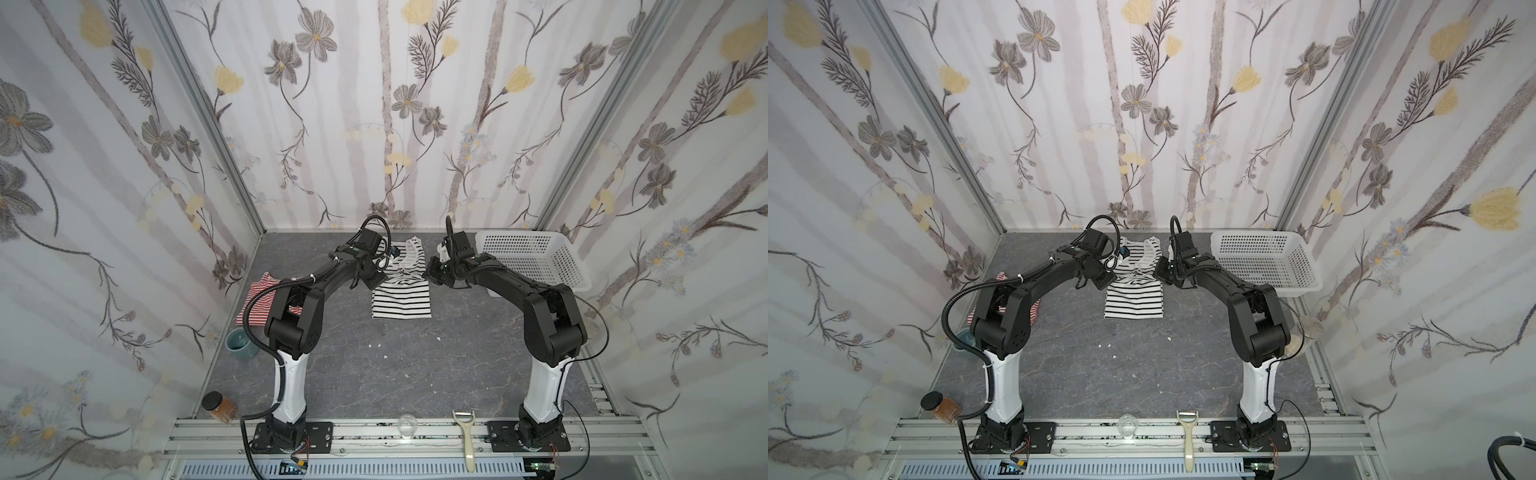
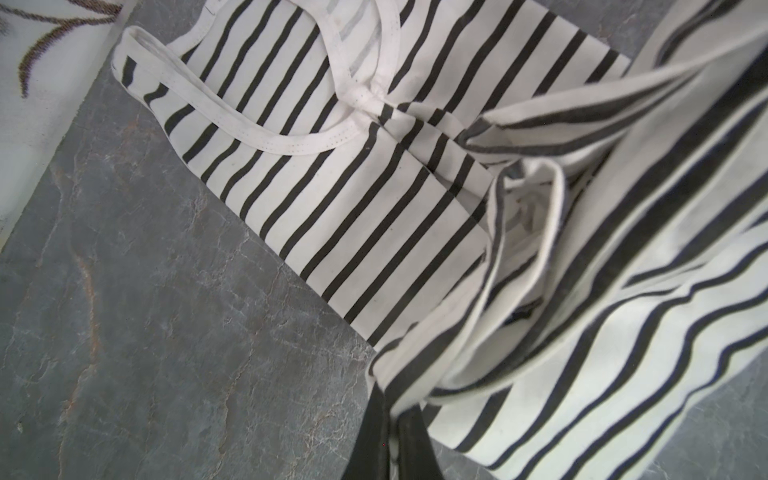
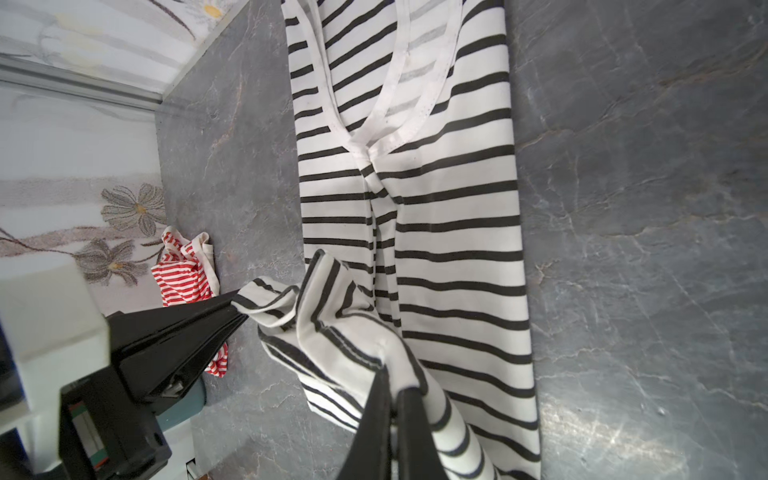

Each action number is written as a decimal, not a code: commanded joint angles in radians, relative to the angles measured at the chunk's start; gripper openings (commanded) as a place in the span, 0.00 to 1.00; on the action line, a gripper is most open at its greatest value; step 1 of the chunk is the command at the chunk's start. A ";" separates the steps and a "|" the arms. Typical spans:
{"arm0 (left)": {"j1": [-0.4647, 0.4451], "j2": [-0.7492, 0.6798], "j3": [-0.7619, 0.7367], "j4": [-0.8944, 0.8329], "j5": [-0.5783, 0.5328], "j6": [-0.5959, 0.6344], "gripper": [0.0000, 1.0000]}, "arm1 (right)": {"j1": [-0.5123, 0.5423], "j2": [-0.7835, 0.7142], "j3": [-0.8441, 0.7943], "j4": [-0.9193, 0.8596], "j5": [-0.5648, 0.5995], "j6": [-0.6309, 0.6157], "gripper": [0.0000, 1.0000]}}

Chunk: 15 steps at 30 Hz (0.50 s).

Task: Fold and stack the tank tops
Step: 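Fold the held near end over toward the far end with both grippers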

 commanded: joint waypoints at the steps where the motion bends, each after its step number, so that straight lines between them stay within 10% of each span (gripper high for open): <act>1: 0.002 0.038 0.041 0.008 -0.018 0.021 0.01 | -0.012 0.048 0.035 0.012 -0.017 -0.012 0.00; 15: 0.014 0.216 0.255 0.008 -0.079 -0.055 0.21 | -0.067 0.232 0.204 0.014 -0.057 0.011 0.05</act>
